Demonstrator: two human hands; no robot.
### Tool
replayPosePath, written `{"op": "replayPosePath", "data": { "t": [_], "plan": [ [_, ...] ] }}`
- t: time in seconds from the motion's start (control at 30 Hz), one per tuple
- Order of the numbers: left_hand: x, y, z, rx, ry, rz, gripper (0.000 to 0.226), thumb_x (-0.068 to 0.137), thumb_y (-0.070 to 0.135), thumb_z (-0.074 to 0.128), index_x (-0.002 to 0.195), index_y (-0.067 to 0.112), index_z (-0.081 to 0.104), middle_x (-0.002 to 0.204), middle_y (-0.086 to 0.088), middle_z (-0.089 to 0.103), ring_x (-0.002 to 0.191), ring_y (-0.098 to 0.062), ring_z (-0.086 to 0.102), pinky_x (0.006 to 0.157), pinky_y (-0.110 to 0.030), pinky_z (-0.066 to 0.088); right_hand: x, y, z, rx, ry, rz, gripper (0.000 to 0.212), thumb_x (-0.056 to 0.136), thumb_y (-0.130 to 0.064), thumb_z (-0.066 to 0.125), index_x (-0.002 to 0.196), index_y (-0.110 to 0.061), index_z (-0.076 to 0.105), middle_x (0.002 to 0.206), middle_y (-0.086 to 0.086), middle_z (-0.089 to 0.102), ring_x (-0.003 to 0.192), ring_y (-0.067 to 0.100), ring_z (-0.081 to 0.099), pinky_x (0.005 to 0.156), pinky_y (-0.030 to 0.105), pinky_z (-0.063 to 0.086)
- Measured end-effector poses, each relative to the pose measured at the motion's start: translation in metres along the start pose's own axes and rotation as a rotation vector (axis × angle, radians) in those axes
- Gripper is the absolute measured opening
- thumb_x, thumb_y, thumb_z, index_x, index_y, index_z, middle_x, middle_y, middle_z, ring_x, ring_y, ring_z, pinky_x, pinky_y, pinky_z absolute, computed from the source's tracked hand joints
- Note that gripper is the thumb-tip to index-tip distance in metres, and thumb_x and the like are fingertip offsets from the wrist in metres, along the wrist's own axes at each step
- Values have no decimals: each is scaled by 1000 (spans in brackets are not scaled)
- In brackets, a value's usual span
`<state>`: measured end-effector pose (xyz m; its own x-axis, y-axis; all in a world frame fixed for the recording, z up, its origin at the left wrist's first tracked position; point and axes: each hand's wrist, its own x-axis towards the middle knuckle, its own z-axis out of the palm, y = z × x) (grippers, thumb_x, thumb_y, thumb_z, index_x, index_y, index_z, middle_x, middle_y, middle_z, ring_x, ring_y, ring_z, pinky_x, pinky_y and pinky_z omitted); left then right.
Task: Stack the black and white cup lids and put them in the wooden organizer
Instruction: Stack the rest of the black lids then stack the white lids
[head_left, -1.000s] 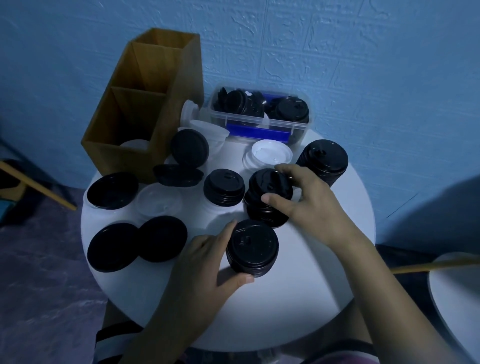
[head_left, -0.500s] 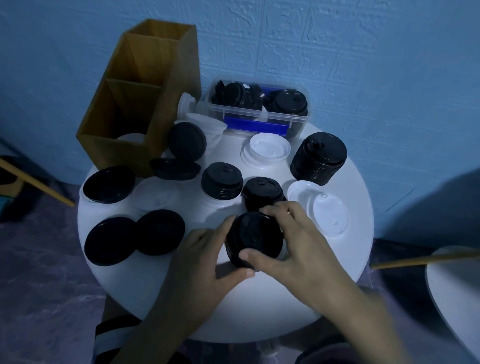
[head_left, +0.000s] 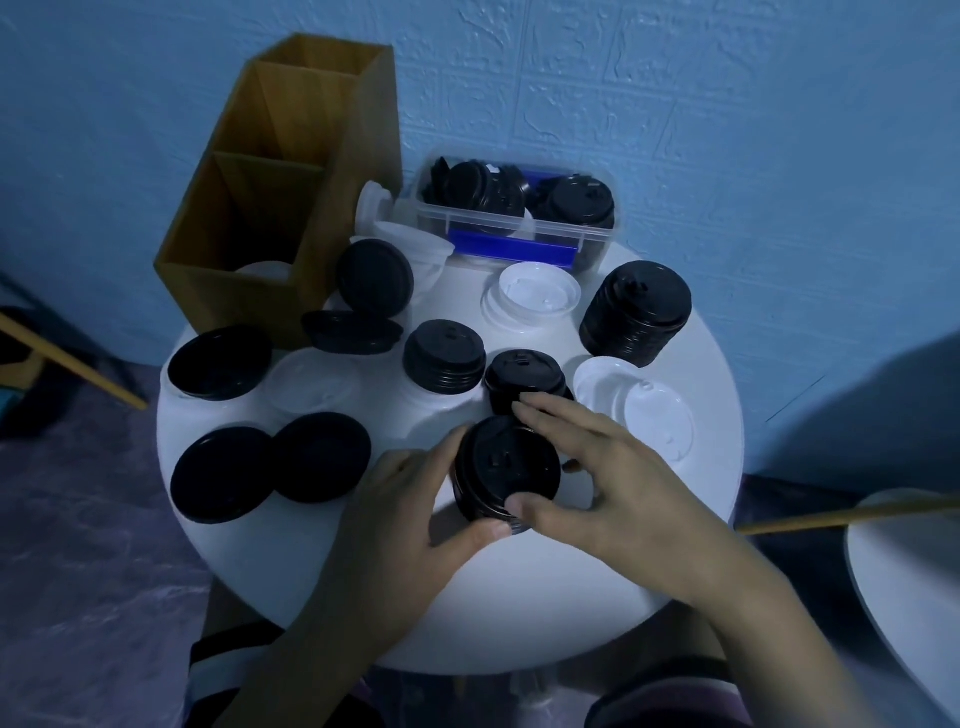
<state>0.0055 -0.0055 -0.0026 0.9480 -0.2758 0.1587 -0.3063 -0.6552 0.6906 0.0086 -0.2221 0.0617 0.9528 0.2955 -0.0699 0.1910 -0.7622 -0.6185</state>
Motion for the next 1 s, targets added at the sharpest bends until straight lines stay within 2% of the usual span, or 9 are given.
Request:
{"op": "replayPosePath", "data": {
  "t": [0.1,0.2,0.27,0.37,0.43,0.53,0.7,0.87,1.0],
  "plan": [
    [1,3,0,-17,4,-8,79,71,80,53,144,55,36,111,32,52,109,7,43,85,-17,41,0,4,1,-42,45,-45,78,79,-68,61,150,-48,37,132,-56,28,130,-19,29,111,8,24],
    [2,3,0,-25,9,-19,77,70,80,54,141,57,37,107,31,53,110,9,43,81,-18,42,0,1,6,-89,100,-75,75,78,-67,55,149,-46,42,137,-44,39,130,-13,35,105,-1,18],
    [2,1,1,-42,12,-34,76,68,81,54,139,58,39,104,28,55,111,9,43,82,-18,43,1,0,7,-98,113,-77,74,78,-67,54,148,-44,45,140,-37,42,130,-9,38,104,-2,17],
    [2,1,1,-41,7,-48,75,68,80,56,137,57,42,105,27,55,113,7,44,85,-22,45,2,0,7,-117,97,-78,78,78,-69,56,149,-42,44,137,-44,35,129,-14,34,104,-3,16],
    [2,1,1,-30,9,-48,75,68,81,55,136,55,44,106,26,55,111,5,45,85,-24,47,3,0,7,-120,65,-87,80,79,-67,65,151,-41,41,134,-48,29,127,-19,29,103,-3,16],
    [3,1,1,-32,10,-52,73,67,80,57,134,54,47,105,24,56,111,5,45,84,-24,47,4,0,3,-92,65,-62,77,80,-56,74,149,-42,43,133,-44,36,125,-20,32,102,-3,20],
    [3,1,0,-20,1,-45,70,67,78,57,132,52,48,104,23,54,110,4,44,86,-24,47,5,1,-2,-97,25,-66,74,82,-51,75,149,-41,44,120,-61,26,119,-34,26,101,-4,18],
    [3,1,0,-14,5,-42,71,68,78,56,134,53,46,103,26,53,108,4,44,84,-23,46,5,-2,0,-169,7,-93,76,85,-49,74,152,-39,40,125,-58,20,131,-14,29,100,-6,13],
    [3,-1,1,-22,-3,-50,70,70,73,64,134,52,46,103,24,53,108,3,44,83,-26,48,5,-4,-1,-199,12,-99,76,85,-51,73,152,-39,40,138,-41,33,137,-7,29,102,-6,13]
  ]
}}
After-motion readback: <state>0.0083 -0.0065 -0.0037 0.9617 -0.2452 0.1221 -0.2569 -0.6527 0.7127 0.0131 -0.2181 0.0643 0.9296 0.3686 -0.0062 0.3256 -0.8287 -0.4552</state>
